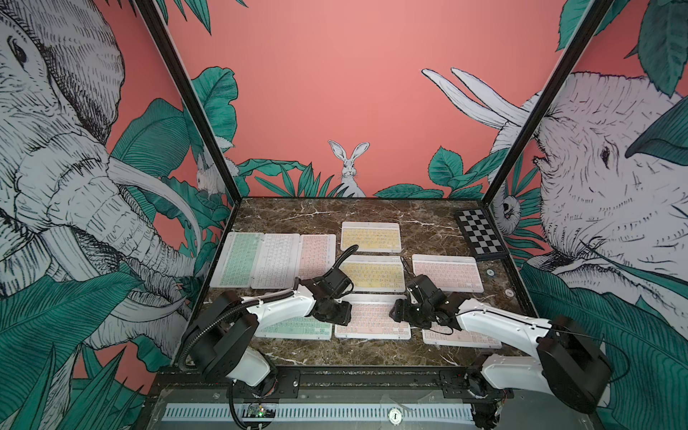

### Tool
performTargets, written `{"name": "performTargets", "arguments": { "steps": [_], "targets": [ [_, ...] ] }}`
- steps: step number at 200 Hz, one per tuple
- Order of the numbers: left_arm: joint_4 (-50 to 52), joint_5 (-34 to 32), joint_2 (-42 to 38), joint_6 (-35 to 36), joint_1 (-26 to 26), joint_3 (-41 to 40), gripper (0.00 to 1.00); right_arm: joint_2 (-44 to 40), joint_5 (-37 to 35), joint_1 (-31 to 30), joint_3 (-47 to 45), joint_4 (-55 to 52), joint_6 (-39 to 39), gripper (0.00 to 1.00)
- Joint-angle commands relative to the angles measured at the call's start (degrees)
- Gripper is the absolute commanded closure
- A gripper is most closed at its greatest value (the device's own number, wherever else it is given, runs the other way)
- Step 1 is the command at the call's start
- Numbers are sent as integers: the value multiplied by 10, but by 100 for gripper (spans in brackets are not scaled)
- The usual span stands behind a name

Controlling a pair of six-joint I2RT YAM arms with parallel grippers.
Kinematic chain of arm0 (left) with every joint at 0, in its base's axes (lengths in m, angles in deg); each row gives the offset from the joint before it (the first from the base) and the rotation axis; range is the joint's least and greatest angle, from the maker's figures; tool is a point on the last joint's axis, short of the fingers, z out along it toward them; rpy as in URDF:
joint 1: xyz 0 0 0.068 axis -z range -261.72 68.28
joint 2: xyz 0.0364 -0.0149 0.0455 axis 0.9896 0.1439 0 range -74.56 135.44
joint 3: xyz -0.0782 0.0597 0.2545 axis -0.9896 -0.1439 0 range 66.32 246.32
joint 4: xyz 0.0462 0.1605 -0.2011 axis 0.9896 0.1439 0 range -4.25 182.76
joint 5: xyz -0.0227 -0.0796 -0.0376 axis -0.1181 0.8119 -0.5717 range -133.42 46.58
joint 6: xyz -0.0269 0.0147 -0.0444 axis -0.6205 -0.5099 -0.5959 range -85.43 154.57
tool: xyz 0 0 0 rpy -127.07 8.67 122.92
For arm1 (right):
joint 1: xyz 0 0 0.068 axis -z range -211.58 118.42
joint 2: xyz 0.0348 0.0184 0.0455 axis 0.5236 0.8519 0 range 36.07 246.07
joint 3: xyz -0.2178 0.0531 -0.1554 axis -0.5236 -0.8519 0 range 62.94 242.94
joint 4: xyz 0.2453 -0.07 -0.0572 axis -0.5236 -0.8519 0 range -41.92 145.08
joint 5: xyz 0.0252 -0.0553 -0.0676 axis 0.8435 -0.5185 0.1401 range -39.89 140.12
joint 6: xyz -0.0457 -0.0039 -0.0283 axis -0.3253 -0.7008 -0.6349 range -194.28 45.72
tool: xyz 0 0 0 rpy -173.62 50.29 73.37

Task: Stack the numeric keypads
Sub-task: Pick up the numeric keypad from the center of the board.

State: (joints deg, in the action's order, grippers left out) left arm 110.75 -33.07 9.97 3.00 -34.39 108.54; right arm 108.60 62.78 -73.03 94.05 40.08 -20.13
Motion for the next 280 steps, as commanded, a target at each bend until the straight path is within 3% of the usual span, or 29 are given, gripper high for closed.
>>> {"name": "performTargets", "arguments": {
  "steps": [1,280],
  "targets": [
    [1,13,20,1,13,-5,41,-5,63,-5,-6,84,16,23],
    [-6,22,32,11,26,-6,43,-129,120,16,-45,111,50,25]
  ]
}}
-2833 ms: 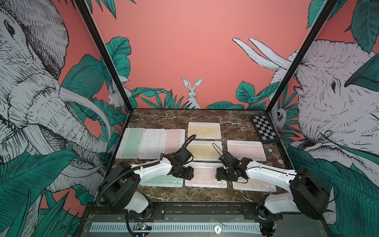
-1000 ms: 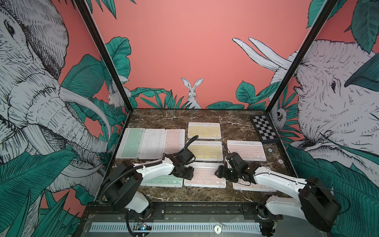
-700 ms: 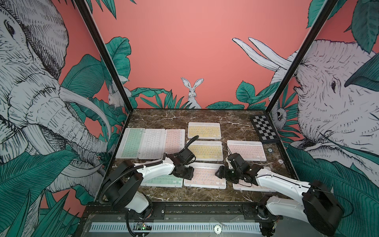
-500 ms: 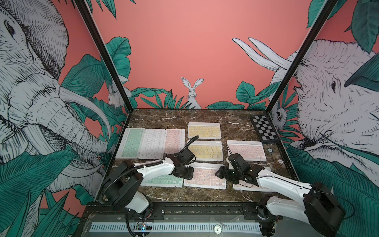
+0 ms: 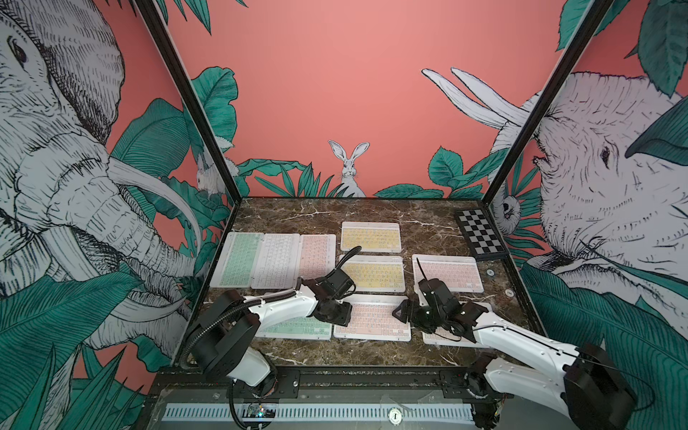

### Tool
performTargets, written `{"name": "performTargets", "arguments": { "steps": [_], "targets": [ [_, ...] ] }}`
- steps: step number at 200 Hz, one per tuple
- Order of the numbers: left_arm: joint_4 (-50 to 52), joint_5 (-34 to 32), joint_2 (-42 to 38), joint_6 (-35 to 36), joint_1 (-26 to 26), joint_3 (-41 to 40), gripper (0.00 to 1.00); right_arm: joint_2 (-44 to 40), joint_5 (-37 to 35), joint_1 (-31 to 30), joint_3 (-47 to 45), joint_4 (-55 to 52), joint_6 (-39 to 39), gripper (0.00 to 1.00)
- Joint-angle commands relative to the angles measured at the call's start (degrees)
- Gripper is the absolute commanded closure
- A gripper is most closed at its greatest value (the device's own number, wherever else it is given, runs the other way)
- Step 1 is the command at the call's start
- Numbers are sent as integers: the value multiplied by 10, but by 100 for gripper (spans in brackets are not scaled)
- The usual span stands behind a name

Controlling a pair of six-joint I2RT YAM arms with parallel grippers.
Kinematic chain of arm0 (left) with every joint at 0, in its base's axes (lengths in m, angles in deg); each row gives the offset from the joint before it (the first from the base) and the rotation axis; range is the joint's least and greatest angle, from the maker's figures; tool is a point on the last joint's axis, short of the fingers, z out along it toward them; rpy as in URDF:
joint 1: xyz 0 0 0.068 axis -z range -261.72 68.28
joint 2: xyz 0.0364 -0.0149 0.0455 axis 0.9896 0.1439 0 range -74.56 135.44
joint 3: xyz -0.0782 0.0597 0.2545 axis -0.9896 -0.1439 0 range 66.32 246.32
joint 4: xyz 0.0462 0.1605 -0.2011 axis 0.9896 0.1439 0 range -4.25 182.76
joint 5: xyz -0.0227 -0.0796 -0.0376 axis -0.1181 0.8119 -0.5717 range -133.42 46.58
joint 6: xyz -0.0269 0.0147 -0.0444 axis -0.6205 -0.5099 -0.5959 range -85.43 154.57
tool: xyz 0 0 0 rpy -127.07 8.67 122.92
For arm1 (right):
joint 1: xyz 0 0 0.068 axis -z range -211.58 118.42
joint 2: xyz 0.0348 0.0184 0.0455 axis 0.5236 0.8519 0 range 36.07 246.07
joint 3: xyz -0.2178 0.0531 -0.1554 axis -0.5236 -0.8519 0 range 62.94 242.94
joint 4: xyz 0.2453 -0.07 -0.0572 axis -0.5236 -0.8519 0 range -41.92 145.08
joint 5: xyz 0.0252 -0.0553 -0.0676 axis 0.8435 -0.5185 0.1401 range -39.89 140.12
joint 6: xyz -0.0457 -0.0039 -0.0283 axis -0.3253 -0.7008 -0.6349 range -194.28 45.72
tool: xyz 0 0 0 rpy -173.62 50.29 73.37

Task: Stack the numeric keypads
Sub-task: Pick up the numeric keypad from the center of the board.

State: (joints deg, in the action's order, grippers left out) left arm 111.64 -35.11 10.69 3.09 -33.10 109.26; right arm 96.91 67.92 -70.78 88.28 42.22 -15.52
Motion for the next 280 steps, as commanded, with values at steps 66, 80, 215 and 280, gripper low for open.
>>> {"name": "performTargets", "arguments": {
  "steps": [66,80,215,280],
  "targets": [
    [-22,53,18,15,14,-22,43,-42,81,-5,10,76,-6,25],
    [-22,56,17,18,14,-22,43,-46,81,-4,9,70,-8,25],
    [-32,93,3,36,14,-33,43,-80,107,-3,8,42,-28,26],
    [-34,117,-6,51,14,-40,44,-97,114,-3,10,37,-32,26]
  ]
}}
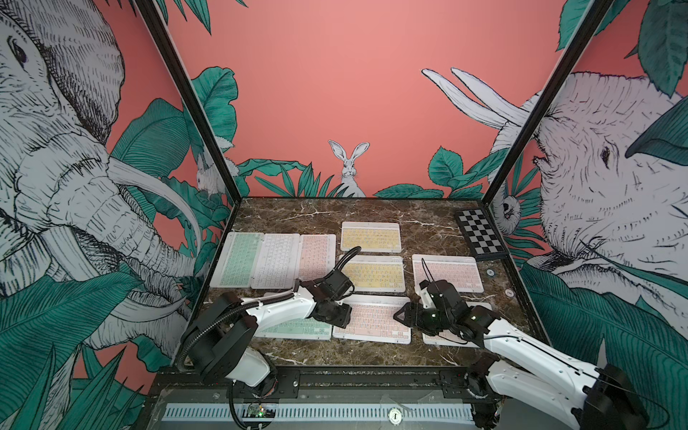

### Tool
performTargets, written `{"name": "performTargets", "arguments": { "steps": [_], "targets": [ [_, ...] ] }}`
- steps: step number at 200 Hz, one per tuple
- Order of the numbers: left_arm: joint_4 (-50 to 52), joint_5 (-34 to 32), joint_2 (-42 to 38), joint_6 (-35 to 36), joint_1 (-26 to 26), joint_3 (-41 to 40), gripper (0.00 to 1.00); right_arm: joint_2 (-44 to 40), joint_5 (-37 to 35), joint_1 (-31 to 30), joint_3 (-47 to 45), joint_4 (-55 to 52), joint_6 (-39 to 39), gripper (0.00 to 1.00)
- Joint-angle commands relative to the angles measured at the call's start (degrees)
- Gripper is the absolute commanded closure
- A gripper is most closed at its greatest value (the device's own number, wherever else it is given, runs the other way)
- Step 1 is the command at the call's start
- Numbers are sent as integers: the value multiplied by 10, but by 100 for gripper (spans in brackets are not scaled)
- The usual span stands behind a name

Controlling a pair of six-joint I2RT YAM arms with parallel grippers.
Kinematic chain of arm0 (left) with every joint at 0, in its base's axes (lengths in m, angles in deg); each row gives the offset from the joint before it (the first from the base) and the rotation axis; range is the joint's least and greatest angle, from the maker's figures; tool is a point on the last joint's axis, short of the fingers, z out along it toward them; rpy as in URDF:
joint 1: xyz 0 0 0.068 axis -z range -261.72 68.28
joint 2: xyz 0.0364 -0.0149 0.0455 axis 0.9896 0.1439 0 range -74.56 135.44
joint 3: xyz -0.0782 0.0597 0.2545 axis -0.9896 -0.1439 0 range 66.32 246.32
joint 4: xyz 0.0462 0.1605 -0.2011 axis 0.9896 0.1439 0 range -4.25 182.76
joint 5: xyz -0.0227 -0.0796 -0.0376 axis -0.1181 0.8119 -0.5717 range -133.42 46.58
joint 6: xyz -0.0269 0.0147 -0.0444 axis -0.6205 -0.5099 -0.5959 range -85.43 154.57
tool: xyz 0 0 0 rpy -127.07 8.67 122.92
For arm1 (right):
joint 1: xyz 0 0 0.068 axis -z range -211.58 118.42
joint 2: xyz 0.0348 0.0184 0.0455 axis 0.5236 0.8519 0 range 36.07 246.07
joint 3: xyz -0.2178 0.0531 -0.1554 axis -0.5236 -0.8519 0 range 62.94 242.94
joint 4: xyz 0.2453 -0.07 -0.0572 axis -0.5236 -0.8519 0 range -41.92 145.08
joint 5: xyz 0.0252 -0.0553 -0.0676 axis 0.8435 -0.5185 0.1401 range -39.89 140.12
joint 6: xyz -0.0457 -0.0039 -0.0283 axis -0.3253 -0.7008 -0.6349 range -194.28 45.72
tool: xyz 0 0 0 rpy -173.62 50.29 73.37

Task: Stack the numeric keypads
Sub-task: Pick up the numeric keypad from the center of the board.

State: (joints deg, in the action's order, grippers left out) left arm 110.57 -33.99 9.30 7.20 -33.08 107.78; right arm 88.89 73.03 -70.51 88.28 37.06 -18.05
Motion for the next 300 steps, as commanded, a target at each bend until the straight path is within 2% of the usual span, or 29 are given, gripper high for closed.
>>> {"name": "performTargets", "arguments": {
  "steps": [1,111,151,212,239,249,300],
  "targets": [
    [-24,106,8,10,14,-25,44,-17,63,-6,9,89,-7,26],
    [-11,116,3,27,14,-19,44,-14,66,-5,14,86,-12,27],
    [-7,108,4,28,14,-21,44,-11,59,-4,22,53,-27,33],
    [-3,56,-7,10,14,-17,44,-16,51,3,19,24,-38,62],
    [-6,36,-21,-3,14,-12,44,-24,49,6,14,15,-38,87],
    [-6,28,-28,-8,14,-8,44,-27,47,7,14,14,-38,100],
    [56,-17,-69,-19,9,59,44,-34,67,12,47,14,-29,100]
  ]
}}
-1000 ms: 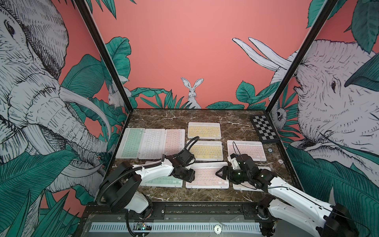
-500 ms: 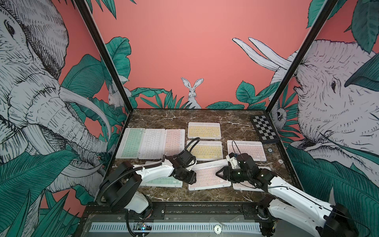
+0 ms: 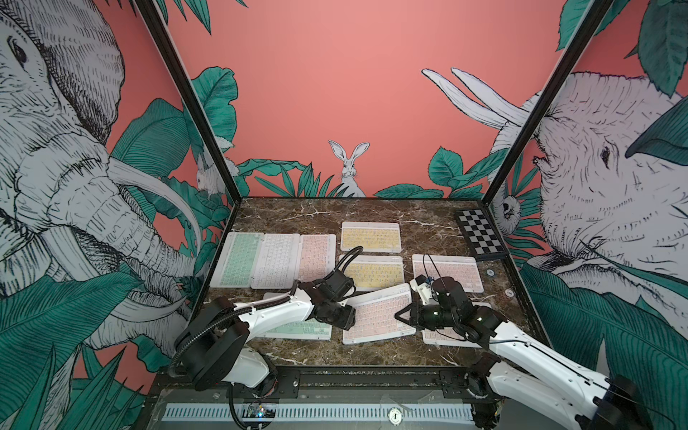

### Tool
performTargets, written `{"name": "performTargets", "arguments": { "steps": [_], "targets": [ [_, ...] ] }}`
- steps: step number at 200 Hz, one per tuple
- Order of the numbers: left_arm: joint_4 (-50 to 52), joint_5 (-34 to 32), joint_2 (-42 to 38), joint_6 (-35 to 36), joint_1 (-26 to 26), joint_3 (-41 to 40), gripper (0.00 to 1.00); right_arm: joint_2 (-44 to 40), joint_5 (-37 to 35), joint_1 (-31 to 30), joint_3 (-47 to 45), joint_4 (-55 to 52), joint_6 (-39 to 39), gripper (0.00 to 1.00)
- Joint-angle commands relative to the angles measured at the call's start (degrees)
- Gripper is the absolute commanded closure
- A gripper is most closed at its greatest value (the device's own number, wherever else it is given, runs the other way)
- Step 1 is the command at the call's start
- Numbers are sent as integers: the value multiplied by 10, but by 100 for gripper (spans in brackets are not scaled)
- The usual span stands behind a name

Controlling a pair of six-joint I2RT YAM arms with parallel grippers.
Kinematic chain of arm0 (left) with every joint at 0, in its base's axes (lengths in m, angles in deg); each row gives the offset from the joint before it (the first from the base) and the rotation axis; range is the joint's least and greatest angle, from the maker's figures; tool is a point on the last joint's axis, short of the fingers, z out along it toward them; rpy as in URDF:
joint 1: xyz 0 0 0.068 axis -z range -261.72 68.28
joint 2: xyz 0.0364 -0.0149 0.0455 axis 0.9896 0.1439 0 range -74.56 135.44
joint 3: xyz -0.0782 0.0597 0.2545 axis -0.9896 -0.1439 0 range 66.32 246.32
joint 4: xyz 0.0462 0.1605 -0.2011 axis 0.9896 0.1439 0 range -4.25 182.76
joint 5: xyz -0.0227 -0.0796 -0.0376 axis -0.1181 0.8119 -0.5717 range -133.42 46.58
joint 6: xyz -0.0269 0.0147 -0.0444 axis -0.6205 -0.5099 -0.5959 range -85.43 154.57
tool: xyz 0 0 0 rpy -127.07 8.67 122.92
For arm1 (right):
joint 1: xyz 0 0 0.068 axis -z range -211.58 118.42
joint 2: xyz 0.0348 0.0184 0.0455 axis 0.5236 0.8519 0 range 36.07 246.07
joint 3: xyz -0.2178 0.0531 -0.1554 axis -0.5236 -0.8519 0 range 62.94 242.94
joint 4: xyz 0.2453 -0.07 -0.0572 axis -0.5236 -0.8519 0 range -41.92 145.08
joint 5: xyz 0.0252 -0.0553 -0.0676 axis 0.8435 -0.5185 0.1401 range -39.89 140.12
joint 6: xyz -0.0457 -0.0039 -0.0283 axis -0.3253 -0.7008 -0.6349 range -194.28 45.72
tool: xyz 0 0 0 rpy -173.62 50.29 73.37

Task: Stack the numeric keypads
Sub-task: Pick up the numeric keypad from the center of the board.

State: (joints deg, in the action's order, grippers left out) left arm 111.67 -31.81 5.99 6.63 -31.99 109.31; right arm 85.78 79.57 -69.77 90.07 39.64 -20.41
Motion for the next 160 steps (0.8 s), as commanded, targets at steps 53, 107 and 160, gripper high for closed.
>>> {"name": "performTargets", "arguments": {
  "steps": [53,107,160],
  "targets": [
    [142,-71,-79,-21,-46,153,42,21,54,25,117,8,-2,100],
    [224,-101,-65,-7,-92,250,42,88,97,79,183,68,-21,100],
    [212,-112,-32,11,-166,304,41,207,123,147,229,169,-65,100]
  ]
}}
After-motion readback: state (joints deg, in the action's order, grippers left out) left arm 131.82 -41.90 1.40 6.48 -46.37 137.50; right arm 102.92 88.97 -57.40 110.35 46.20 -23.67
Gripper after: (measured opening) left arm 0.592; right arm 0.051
